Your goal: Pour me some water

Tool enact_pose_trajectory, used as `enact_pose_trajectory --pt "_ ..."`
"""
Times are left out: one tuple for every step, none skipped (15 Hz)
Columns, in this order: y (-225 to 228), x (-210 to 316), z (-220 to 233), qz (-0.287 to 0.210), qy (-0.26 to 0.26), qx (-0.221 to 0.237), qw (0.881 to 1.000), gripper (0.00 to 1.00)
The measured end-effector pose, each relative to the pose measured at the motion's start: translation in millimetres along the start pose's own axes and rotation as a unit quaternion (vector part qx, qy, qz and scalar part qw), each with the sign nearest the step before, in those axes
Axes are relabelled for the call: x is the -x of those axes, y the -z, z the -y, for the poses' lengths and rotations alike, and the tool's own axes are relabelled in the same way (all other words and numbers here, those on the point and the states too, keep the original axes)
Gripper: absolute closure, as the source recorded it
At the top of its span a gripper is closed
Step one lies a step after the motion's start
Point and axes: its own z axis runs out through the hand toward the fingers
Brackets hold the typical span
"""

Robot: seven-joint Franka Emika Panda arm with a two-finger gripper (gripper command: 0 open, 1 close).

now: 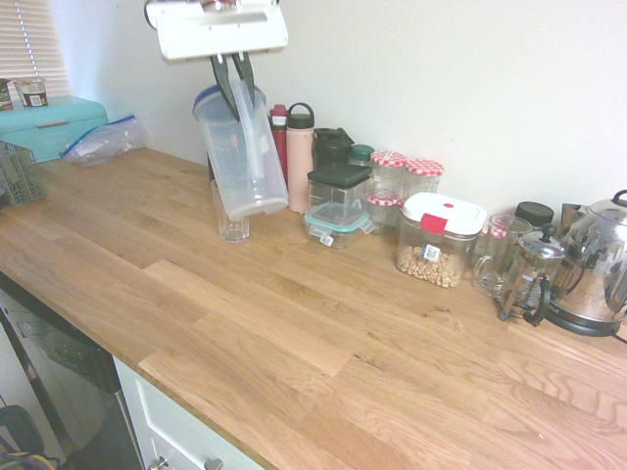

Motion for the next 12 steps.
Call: enact_pose_trajectory --pt "-3 19 -25 0.001 -0.024 -0.026 0.999 1.00" --pt "-11 36 -50 0.003 -0.049 -0.048 0.998 1.00" --pt "-21 53 -74 0.006 -0.076 -0.069 0.995 1.00" --pt "-33 70 -96 0.009 -0.103 -0.087 0.991 1.00" --pt "-47 85 -111 0.008 -0.130 -0.105 0.986 1.00" --pt "-61 96 -120 0.006 -0.156 -0.120 0.980 1.00" --pt "-76 105 -126 0.002 -0.182 -0.130 0.975 1.00" --pt "-94 112 -130 -0.004 -0.208 -0.139 0.968 1.00" --pt "-115 117 -137 -0.011 -0.232 -0.146 0.962 1.00" --pt "-137 122 -143 -0.018 -0.257 -0.151 0.954 1.00" --pt "-158 127 -150 -0.025 -0.282 -0.155 0.946 1.00" --pt "-173 131 -157 -0.035 -0.307 -0.158 0.938 1.00"
